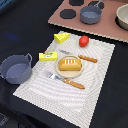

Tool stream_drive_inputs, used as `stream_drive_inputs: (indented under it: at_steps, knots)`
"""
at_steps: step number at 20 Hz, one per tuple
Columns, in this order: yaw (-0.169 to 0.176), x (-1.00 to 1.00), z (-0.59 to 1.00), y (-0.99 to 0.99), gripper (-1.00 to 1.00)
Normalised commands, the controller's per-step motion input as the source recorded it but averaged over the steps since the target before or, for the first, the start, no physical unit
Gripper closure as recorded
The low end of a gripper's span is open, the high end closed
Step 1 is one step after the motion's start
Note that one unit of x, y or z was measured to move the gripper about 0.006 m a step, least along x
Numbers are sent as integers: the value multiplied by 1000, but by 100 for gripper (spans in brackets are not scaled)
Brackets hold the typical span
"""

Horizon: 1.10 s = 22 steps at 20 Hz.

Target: Interact with the objects in diverse but meaningful ways.

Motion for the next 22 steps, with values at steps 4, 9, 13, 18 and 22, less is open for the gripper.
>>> stream_drive_inputs:
  at_steps: [4, 9, 13, 18, 22]
  knots:
    - [-7, 116, -69, 0, -100]
    - [-3, 149, -80, -170, -100]
    - [-28, 456, -68, -286, -100]
    - [-7, 679, -193, -218, -100]
    - [32, 607, -434, -233, -100]
